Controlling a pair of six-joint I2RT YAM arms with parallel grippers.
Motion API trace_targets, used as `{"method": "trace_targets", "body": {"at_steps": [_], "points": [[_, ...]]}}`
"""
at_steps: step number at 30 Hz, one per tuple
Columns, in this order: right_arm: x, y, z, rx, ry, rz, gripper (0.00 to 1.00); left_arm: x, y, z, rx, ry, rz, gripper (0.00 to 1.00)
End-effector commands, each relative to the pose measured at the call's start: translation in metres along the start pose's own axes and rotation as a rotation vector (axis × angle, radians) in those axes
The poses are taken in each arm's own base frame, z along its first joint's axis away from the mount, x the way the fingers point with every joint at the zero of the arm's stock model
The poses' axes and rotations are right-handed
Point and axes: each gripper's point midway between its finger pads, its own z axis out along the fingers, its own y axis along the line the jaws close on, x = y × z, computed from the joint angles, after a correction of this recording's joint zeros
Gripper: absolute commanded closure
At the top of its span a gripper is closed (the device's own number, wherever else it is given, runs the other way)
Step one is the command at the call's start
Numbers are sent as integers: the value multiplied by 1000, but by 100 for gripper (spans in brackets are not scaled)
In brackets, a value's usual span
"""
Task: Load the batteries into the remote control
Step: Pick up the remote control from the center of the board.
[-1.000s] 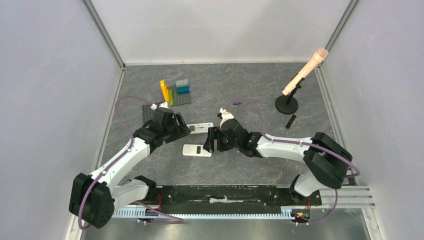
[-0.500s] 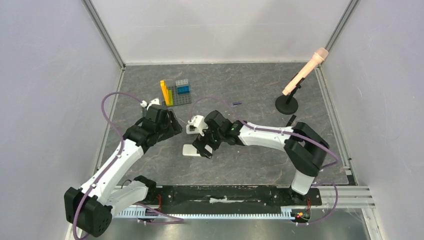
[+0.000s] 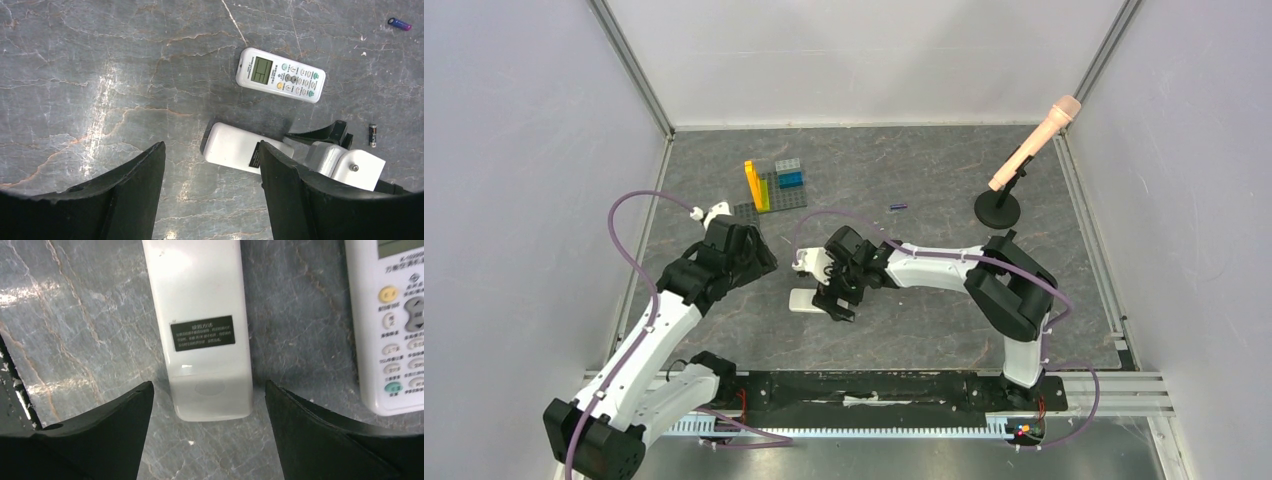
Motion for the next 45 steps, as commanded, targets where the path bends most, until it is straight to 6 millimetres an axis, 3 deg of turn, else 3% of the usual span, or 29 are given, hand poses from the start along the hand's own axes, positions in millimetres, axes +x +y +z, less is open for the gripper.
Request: {"method": "trace_targets", "body": {"at_steps": [1,8,13,17,22,28,32,37,42,45], "points": [[-1,3,14,-33,-11,-12,18,-10,1,-13,-2,-31,-37,26],[-8,-6,22,14,-56,-5,23,-10,7,-25,0,-42,-33,26],[1,-2,17,30,-89,21,45,-5,5,-32,38,-33,-34,26],[-13,1,0,49,-188,63,59,-3,0,-43,102,-35,-13,27],[-48,9,-23,13,-353,194,63,-4,-3,-60,168,-65,-6,27],[-103,21,-78,-154,-599,442,64,-7,-28,-83,373,-116,55,25],[-137,34,-128,-276,-736,521,66,-27,-45,-122,525,-240,115,21],[-164,50,-175,-407,-838,592,66,-47,-77,-177,768,-373,126,16],[-186,78,-233,-655,-984,637,66,-44,-115,-217,1064,-367,146,16],[-193,94,-263,-801,-1033,649,66,-41,-127,-231,1179,-369,154,16]]}}
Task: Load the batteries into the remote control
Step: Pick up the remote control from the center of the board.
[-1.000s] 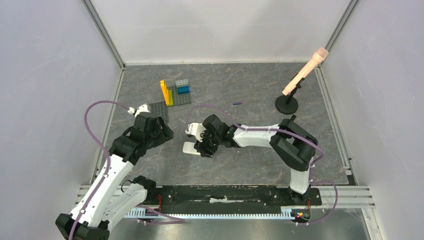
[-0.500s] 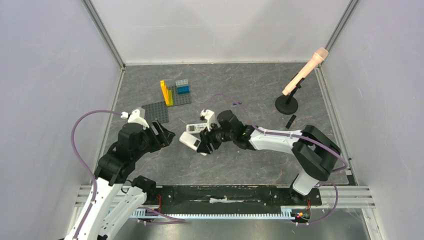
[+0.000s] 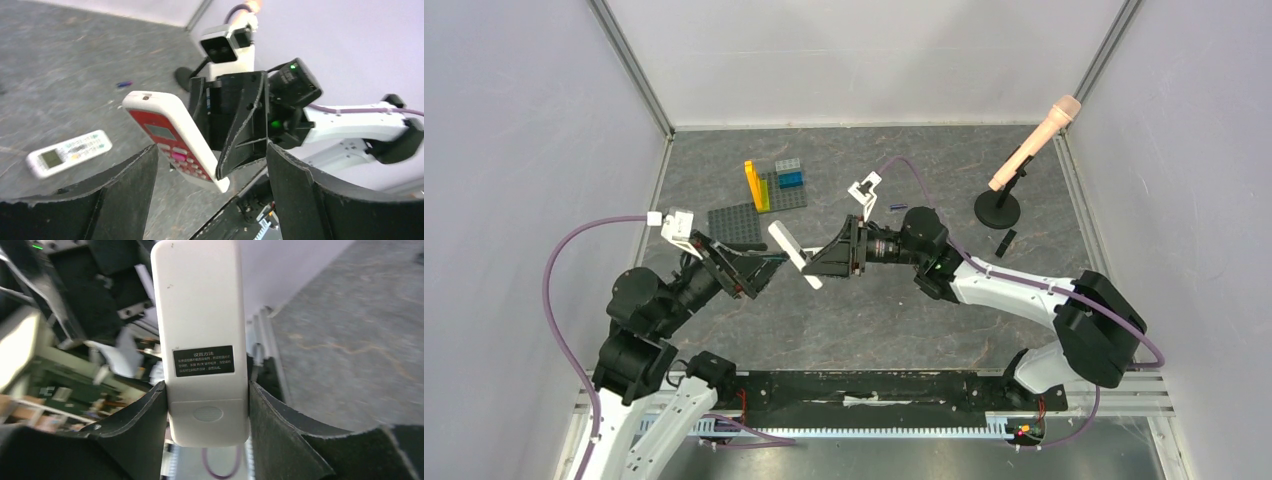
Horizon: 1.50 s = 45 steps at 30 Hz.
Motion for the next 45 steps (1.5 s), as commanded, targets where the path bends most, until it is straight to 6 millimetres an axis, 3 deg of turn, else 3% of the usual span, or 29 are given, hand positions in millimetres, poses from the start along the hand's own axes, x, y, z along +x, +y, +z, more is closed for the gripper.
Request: {"method": "trace_targets", "body": {"at_steps": [1,5,9,14,20,24,28,36,45], "points": [[-29,87,-18,-322,-72,98,66,-14,-52,0,284,-41,17,16],[-34,111,-30,-435,-91,161,66,-13,-49,3,269,-29,14,15],[-35,116,-30,-469,-82,181,66,-13,-48,12,280,-28,-37,15],[-34,103,-22,-433,-79,201,66,-15,-61,21,380,-24,-93,15],[-42,96,-17,-453,-120,238,66,-11,-66,16,414,-3,-61,11],[-47,89,-13,-449,-151,264,67,-8,-50,16,307,-9,-62,11],[-45,82,-8,-434,-139,275,67,-11,-51,16,312,-25,-70,10],[-37,80,-7,-438,-104,258,67,2,-15,43,148,29,-165,10],[-31,71,-3,-421,-77,259,67,2,-11,48,132,26,-205,13]]}}
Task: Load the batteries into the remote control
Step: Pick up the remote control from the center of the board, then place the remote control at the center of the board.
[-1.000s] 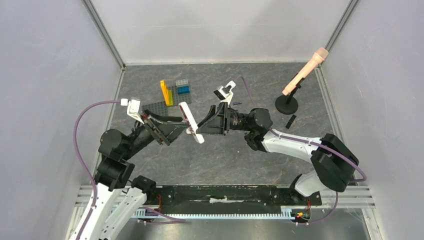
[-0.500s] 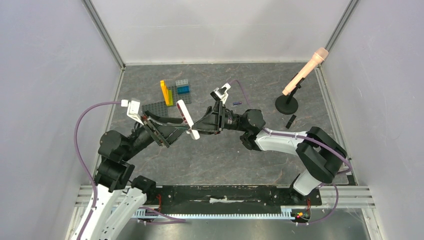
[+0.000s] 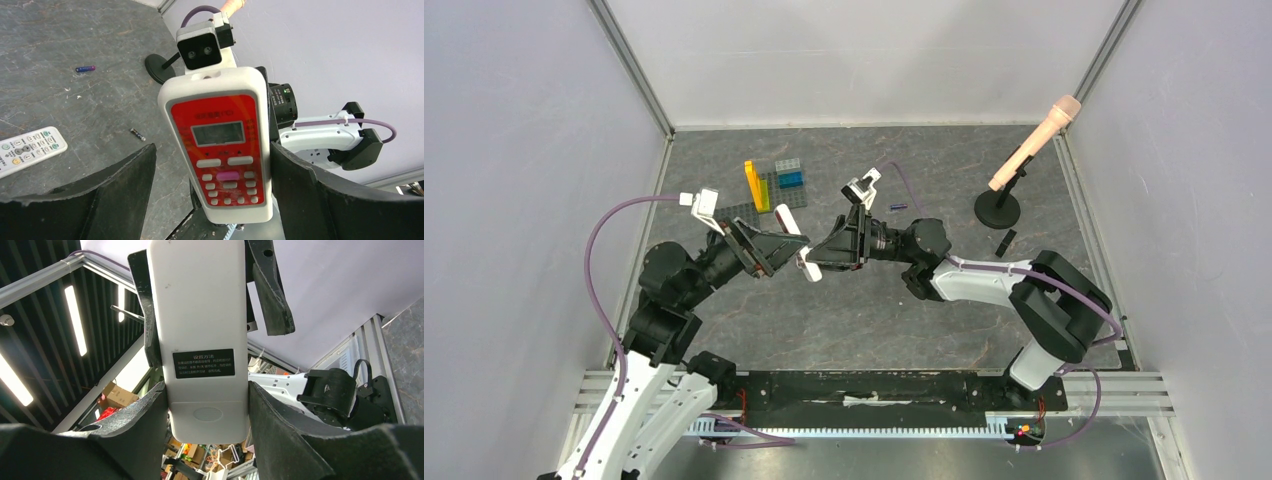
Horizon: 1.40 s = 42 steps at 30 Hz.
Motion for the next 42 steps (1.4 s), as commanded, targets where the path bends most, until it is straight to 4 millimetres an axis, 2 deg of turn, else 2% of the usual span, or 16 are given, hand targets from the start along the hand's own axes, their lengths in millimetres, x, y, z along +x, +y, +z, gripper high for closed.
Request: {"method": "trace_targets", "body": {"at_steps": [1,6,8,10,12,13,14,15,18,22,25,27,29,34,38,42], "points": [[1,20,6,-78,28,-78,66,-6,-3,3,3,-21,-42,15],[1,9,9,-42,41,-99,64,5,3,10,11,25,-92,33],[0,4,9,-23,41,-100,63,9,7,11,4,33,-102,46],[1,-1,9,-5,43,-94,60,10,9,11,-2,29,-104,70],[0,-4,6,6,28,-105,41,11,15,10,-25,27,-101,86],[0,-6,4,10,13,-116,21,12,20,10,-46,23,-94,91],[-1,-10,1,21,5,-139,7,14,29,9,-86,26,-89,97],[-3,-19,-2,51,2,-146,2,17,41,8,-145,27,-84,98],[-6,-44,-19,128,-32,-145,2,22,75,1,-307,23,-72,98],[-1,-81,-45,275,-52,-146,2,24,138,-27,-692,7,-82,98],[-1,-122,-69,513,-41,-218,2,27,180,-55,-972,-6,-77,98],[-9,-151,-94,737,-34,-335,2,30,200,-66,-1090,-11,-72,98],[-18,-170,-121,927,-27,-445,2,32,219,-75,-1189,-27,-68,98],[-40,-193,-168,1255,-20,-657,2,40,268,-93,-1386,-29,-90,98],[-53,-204,-175,1385,33,-807,2,49,301,-97,-1450,-3,-182,98],[-69,-211,-164,1363,102,-965,2,59,319,-100,-1487,19,-261,98]]}}
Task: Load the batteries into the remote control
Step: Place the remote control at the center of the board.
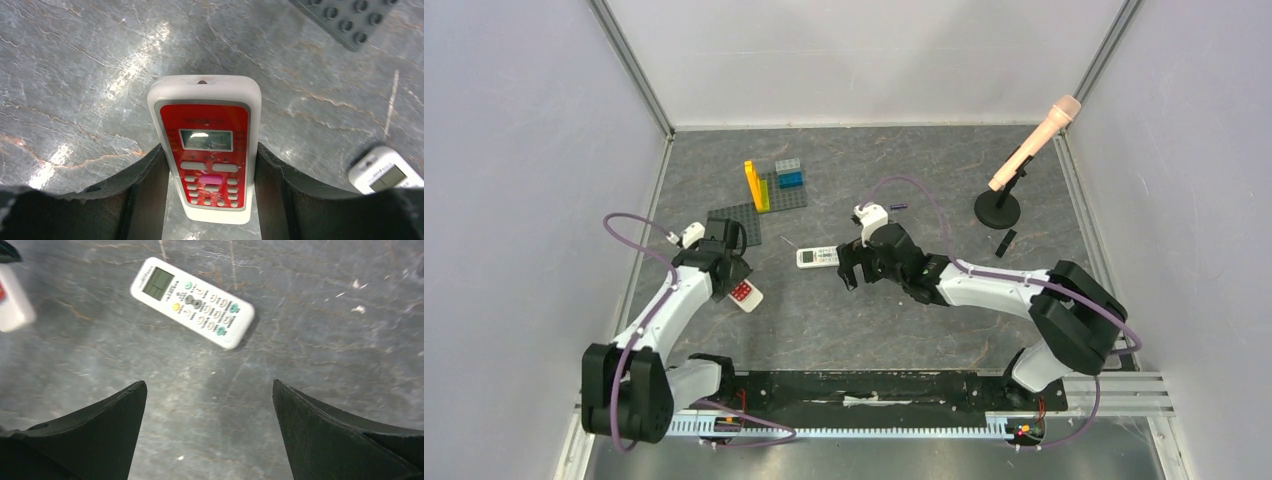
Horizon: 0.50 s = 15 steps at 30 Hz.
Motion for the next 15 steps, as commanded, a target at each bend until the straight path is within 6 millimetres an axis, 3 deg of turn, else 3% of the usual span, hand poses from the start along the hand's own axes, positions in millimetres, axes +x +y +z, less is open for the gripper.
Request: {"method": "trace_targets", "body": {"at_steps": [1,7,12,15], "points": [[-26,-12,16,58,-50,-293,2,-9,-6,18,4,5,-96,98],[-8,23,52,-195,108,-566,2,8,2,42,-41,132,-137,97],[-2,19,85,-255,194,-647,2,25,6,50,-77,226,-153,91],[1,12,101,-286,230,-667,2,23,11,55,-112,255,-176,83]]}}
